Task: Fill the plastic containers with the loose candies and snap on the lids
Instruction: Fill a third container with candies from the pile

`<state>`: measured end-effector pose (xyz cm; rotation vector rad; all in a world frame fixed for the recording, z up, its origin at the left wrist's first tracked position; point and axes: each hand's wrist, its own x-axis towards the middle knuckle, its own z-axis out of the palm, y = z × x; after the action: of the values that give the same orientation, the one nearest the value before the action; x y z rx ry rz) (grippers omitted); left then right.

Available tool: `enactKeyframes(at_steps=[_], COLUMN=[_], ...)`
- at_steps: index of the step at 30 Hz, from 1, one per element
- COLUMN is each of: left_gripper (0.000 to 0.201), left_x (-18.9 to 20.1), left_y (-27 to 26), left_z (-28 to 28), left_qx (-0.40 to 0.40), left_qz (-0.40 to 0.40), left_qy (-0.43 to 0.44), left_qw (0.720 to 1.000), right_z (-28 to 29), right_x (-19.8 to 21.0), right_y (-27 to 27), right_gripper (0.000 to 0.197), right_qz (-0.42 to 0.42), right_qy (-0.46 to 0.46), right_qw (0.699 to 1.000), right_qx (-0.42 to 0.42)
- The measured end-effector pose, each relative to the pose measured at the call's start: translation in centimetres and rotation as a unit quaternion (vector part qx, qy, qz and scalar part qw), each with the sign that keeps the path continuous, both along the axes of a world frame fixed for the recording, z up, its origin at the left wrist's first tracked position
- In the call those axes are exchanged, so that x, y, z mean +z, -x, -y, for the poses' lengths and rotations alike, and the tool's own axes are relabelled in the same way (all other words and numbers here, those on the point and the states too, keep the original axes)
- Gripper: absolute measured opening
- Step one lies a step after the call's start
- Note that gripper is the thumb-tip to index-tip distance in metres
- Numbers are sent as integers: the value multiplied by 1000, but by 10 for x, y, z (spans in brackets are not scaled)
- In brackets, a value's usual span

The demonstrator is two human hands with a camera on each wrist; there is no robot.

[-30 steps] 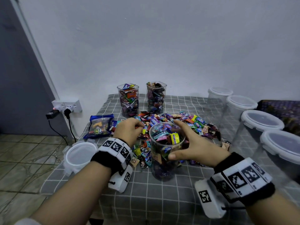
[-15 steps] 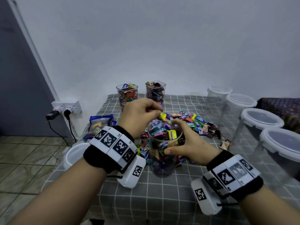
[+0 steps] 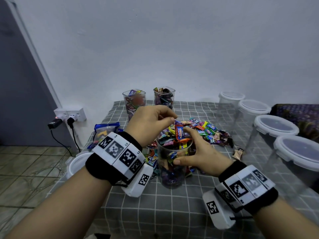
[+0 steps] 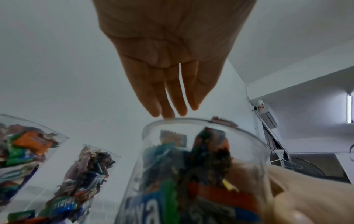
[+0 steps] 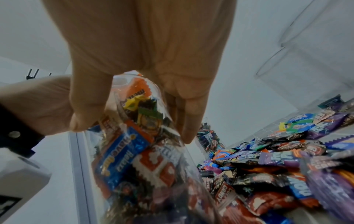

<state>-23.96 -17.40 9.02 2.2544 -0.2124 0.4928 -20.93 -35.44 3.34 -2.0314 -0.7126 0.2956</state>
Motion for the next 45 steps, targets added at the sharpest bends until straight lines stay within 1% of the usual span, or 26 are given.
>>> enactKeyframes(at_steps=[2,4,6,8,9,11,14,16,18,20,22,23,25,28,30,31,33,34,37,39,40,42,43,45], left_gripper=[11,17,20,18,16,14,14,17,24,31,32,31,28,20,19,21,32,44,94,114,119,121,121,123], left_x=[2,4,3,2,2,4,6,8,9,7,4,2,-1,-8,-13,-16,-22,-26,-39,-50,-55,-62,-64,-67], left_y=[1,3,5,6,6,6,6,7,9,10,9,9,8,9,12,14,16,17,17,17,17,16,16,15], left_z=[1,6,14,19,20,19,14,11,10,13,16,16,14,6,1,-1,-5,-6,-8,-7,-6,-2,0,1], left_qx=[3,-2,-8,-19,-24,-22,8,16,-11,-45,-53,-51,-40,3,33,41,46,42,-3,-40,-54,-62,-59,-49], left_qz=[-23,-52,-74,-89,-96,-97,-52,-40,-66,-94,-91,-82,-54,12,39,39,13,-12,-97,-146,-159,-161,-158,-151], left_qy=[-43,-107,-180,-229,-232,-207,-166,-166,-199,-253,-287,-288,-257,-143,-68,-41,-4,10,59,96,112,131,135,144], left_qw=[999,993,981,969,968,973,985,985,978,962,952,953,964,990,996,998,999,999,994,984,979,976,976,977], right_z=[1,2,1,-1,-1,-1,0,0,0,-1,-1,-1,-1,0,0,0,-1,-1,-1,0,1,4,6,11], right_x=[0,-2,-3,-4,-5,-9,-9,-9,-8,-9,-10,-10,-12,-15,-17,-17,-18,-19,-19,-22,-26,-36,-43,-56], right_y=[0,-1,-2,-2,-3,-4,-5,-6,-5,-6,-6,-6,-6,-5,-3,-3,-2,-2,0,3,4,6,7,10], right_gripper=[81,78,80,86,87,84,82,82,82,84,85,85,86,87,87,88,86,82,73,74,74,72,76,98], right_qz=[3,6,10,7,8,13,10,8,14,21,21,20,18,18,12,8,7,8,12,25,38,75,92,112], right_qy=[-6,-8,-7,-4,-9,-22,-33,-37,-33,-28,-29,-30,-33,-38,-47,-55,-67,-70,-87,-89,-79,-24,16,102], right_qw=[1000,1000,1000,1000,1000,1000,999,999,999,999,999,999,999,999,999,998,998,997,996,996,996,997,995,987], right_qx=[5,4,-2,-9,-7,-1,2,1,4,3,5,5,2,-4,-3,-1,1,2,3,-1,0,-11,-26,-54])
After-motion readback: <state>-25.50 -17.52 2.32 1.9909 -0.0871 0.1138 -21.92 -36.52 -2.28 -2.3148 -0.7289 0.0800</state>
